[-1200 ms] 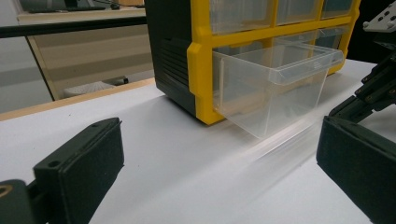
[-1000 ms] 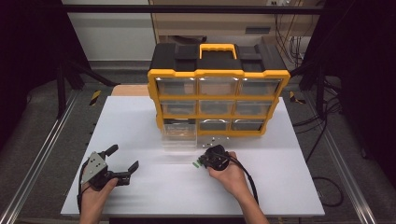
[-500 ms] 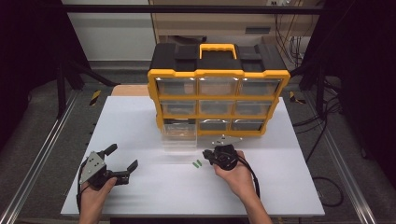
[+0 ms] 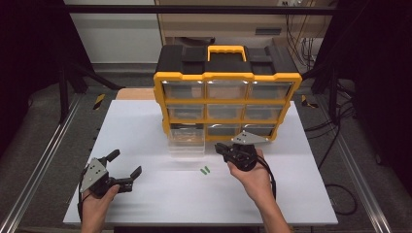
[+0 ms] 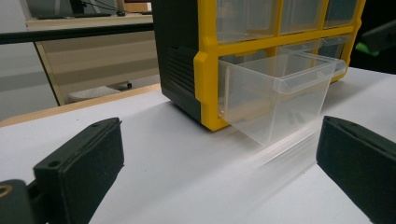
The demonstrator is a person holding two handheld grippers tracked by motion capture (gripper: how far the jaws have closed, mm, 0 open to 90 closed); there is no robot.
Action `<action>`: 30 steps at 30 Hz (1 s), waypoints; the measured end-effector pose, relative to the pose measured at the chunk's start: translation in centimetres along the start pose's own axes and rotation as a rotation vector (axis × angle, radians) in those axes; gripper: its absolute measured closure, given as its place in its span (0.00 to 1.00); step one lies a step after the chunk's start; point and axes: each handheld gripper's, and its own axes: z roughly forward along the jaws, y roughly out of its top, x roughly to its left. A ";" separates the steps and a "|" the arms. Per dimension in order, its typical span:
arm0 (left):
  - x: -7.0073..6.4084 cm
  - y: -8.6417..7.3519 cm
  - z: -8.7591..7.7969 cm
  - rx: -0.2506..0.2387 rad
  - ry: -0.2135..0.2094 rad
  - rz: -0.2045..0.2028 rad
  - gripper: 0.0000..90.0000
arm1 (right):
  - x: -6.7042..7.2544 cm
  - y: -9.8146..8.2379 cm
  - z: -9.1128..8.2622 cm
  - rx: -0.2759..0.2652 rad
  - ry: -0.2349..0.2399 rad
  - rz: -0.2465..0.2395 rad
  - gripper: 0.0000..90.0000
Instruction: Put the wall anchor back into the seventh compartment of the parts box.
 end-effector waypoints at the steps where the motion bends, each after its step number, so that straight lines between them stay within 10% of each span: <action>1: 0.0 0.0 0.0 0.000 0.000 -0.001 0.01 | 0.0 0.4 -0.1 -0.004 -0.001 -0.006 0.94; 30: 0.5 0.1 -0.3 -0.014 0.013 -0.016 0.01 | 2.0 6.5 2.8 -0.001 -0.002 -0.086 0.94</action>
